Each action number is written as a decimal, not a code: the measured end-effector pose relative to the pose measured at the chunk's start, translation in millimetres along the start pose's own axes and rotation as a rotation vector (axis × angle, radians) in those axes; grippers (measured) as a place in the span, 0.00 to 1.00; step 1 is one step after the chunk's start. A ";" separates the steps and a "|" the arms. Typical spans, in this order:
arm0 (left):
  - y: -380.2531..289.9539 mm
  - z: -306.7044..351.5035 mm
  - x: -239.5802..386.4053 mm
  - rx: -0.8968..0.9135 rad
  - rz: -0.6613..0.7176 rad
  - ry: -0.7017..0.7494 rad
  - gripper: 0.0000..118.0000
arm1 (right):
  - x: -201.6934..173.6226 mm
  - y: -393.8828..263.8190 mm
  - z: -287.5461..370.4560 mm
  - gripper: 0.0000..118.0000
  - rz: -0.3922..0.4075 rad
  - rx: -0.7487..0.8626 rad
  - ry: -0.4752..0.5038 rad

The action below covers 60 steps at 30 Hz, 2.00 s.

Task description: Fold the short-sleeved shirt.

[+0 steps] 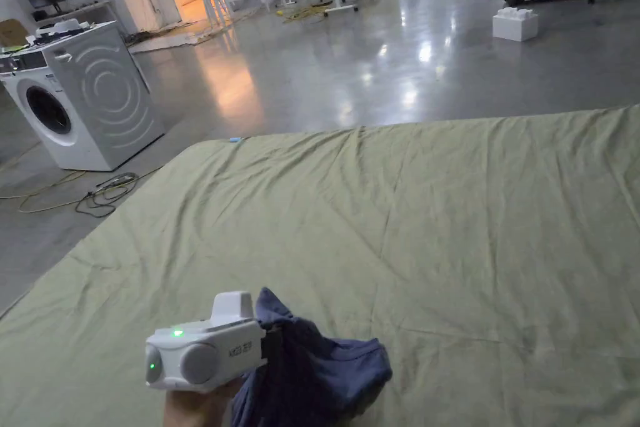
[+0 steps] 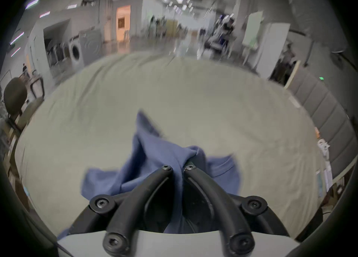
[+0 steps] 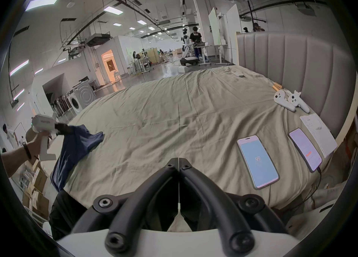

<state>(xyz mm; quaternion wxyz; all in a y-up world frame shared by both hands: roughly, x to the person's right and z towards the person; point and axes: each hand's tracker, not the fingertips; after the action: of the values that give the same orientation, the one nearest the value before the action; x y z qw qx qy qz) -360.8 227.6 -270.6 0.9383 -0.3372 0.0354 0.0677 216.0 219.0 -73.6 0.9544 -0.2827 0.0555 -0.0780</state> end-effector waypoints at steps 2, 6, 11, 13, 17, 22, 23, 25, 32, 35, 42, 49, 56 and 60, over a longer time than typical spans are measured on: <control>25.9 9.3 37.1 0.046 -0.045 -0.092 0.05 | 6.8 -2.1 4.9 0.01 -0.035 -0.001 -0.006; 51.9 7.3 141.0 0.058 -0.141 -0.304 0.05 | 19.3 -2.8 24.2 0.01 -0.077 0.033 -0.028; 9.2 -13.4 293.8 -0.017 -0.281 -0.571 0.05 | 37.9 -9.0 46.9 0.01 -0.102 0.051 -0.091; -25.8 -19.2 348.6 -0.086 -0.329 -0.671 0.05 | 46.3 -13.1 54.3 0.01 -0.119 0.044 -0.120; -111.8 -14.3 421.3 -0.250 -0.412 -0.823 0.05 | 60.3 -24.9 69.4 0.01 -0.125 0.031 -0.187; -188.9 12.0 443.0 -0.350 -0.529 -0.864 0.05 | 68.4 -37.7 75.9 0.01 -0.137 0.005 -0.215; -197.9 16.1 444.2 -0.330 -0.578 -0.872 0.06 | 69.1 -39.5 73.9 0.01 -0.139 0.002 -0.213; -206.8 16.6 441.5 -0.292 -0.637 -0.811 0.21 | 66.0 -38.6 68.4 0.01 -0.142 0.002 -0.209; -135.9 75.6 351.9 -0.029 -0.497 -0.708 0.61 | 35.0 -1.1 54.8 0.01 -0.029 0.113 -0.084; -101.2 127.1 292.1 0.181 -0.425 -0.533 0.61 | 18.2 21.3 50.4 0.01 0.048 0.170 -0.038; -80.3 237.4 179.5 0.633 -0.329 -0.050 0.61 | -11.6 58.9 65.5 0.01 0.137 0.344 0.006; -92.8 277.3 140.1 0.566 -0.174 0.026 0.07 | -16.2 66.4 77.1 0.01 0.110 0.383 0.026; -105.9 294.6 136.6 0.558 -0.135 0.040 0.00 | -17.8 63.4 83.0 0.01 0.122 0.372 0.022; -105.3 293.1 137.3 0.551 -0.140 0.042 0.00 | -19.7 64.1 85.2 0.01 0.122 0.378 0.022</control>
<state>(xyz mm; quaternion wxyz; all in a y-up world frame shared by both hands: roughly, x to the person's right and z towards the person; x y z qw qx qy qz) -203.1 348.3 5.8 0.9960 -0.0727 0.0485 -0.0165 217.0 320.9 -36.4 0.9928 -0.0937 0.0674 -0.0320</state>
